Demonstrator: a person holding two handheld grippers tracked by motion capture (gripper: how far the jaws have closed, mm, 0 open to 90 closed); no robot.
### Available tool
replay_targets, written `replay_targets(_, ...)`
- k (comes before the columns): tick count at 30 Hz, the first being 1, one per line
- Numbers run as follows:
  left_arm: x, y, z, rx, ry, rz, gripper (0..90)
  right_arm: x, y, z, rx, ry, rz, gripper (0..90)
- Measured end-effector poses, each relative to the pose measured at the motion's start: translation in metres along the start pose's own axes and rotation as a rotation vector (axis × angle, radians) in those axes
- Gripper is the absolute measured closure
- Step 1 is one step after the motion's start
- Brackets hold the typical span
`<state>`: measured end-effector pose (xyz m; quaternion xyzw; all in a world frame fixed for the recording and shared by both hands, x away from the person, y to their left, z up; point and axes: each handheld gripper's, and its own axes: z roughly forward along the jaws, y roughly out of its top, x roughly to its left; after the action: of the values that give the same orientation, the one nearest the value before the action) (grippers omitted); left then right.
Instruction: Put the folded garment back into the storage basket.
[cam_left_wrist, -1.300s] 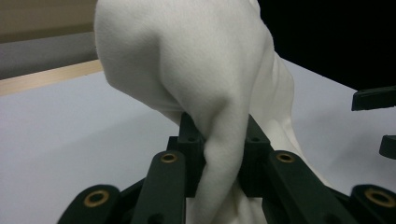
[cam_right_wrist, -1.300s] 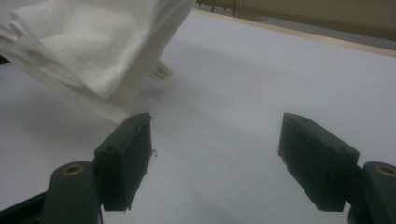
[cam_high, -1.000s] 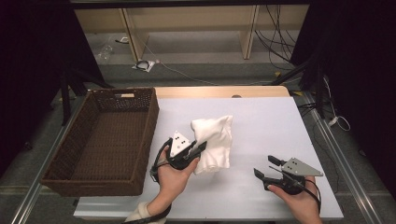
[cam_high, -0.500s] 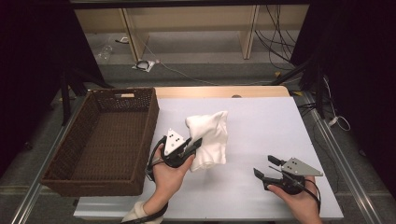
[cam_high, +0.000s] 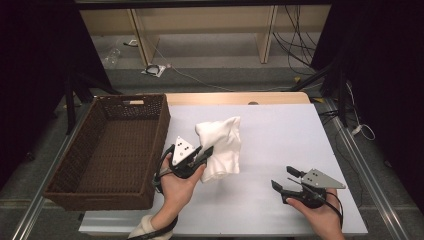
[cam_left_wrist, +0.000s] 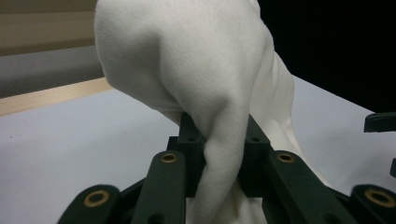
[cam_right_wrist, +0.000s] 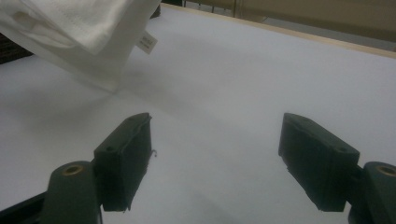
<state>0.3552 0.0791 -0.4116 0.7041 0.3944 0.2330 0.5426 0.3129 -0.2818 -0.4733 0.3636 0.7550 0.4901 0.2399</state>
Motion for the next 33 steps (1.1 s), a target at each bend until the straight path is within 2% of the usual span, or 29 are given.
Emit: replay_targets(33, 0.01, 0.006, -0.014, -0.022, 0.033, -0.004, 74.5, 0.0, 0.001, 0.0, -0.007, -0.001, -0.003, 26.3)
